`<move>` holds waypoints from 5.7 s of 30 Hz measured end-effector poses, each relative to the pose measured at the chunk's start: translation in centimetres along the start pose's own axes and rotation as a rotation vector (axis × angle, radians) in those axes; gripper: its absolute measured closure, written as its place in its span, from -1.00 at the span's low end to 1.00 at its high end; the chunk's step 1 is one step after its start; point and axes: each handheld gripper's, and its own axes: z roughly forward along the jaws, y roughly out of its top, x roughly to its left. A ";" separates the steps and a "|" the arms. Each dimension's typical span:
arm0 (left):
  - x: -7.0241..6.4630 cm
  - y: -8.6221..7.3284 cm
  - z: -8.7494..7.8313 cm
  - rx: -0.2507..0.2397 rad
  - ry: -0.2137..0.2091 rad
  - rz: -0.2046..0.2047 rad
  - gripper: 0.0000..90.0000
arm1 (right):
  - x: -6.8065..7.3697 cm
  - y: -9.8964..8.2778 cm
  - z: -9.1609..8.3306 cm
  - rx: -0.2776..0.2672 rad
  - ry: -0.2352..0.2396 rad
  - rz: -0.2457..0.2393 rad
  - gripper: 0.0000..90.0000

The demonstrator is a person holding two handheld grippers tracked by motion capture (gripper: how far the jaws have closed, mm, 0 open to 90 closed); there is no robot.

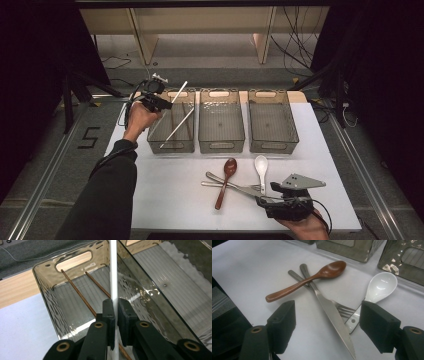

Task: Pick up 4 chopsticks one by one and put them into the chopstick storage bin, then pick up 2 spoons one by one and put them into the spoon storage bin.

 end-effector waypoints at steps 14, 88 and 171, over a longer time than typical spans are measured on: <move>0.3 -0.1 1.3 0.004 0.012 0.003 0.87 | 0.0 0.0 0.0 -0.001 0.002 0.001 -0.33; -11.7 -12.2 -4.5 -0.005 -0.278 -0.075 -0.60 | -0.1 -0.4 0.2 0.006 -0.012 0.005 -0.33; -20.9 -16.0 2.5 0.252 -0.509 0.018 0.50 | 0.0 -0.5 0.3 0.017 -0.019 -0.006 -0.33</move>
